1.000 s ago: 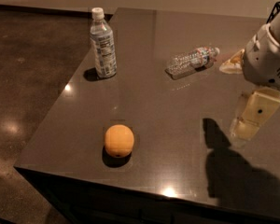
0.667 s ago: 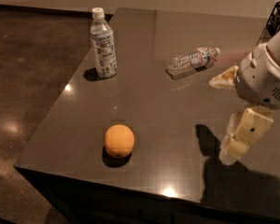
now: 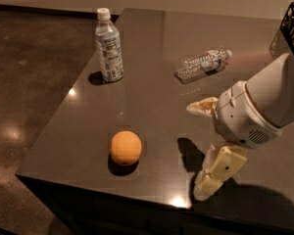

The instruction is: Move orange near water bottle

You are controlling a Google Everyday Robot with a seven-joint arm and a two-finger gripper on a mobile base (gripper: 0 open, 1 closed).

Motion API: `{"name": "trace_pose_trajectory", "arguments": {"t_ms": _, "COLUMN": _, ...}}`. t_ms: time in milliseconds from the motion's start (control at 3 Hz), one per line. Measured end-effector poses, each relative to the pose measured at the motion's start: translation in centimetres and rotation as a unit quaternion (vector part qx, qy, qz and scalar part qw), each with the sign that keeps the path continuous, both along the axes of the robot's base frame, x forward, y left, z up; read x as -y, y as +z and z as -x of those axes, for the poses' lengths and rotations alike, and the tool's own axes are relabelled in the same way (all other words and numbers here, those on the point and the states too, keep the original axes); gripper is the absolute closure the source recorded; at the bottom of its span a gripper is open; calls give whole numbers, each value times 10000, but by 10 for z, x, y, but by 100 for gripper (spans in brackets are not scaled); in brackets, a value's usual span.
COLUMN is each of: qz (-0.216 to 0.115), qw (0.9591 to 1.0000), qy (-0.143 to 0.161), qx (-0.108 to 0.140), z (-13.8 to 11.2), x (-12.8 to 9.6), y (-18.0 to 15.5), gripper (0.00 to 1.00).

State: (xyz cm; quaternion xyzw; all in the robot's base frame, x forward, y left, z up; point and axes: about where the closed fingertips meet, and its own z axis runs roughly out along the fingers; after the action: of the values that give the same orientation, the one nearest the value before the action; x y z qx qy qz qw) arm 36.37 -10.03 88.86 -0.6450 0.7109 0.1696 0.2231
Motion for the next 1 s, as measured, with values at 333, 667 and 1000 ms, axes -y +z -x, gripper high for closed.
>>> {"name": "trace_pose_trajectory", "arguments": {"t_ms": 333, "qz": -145, "qw": 9998, "qy": 154, "qx": 28, "z": -2, "x": -38, "y": -17, "gripper": 0}}
{"name": "trace_pose_trajectory", "arguments": {"t_ms": 667, "qz": -178, "qw": 9994, "qy": 296, "qx": -74, "z": -2, "x": -72, "y": -23, "gripper": 0}}
{"name": "trace_pose_trajectory", "arguments": {"t_ms": 1000, "qz": -201, "qw": 9990, "qy": 351, "qx": -172, "z": -4, "x": -99, "y": -26, "gripper": 0}}
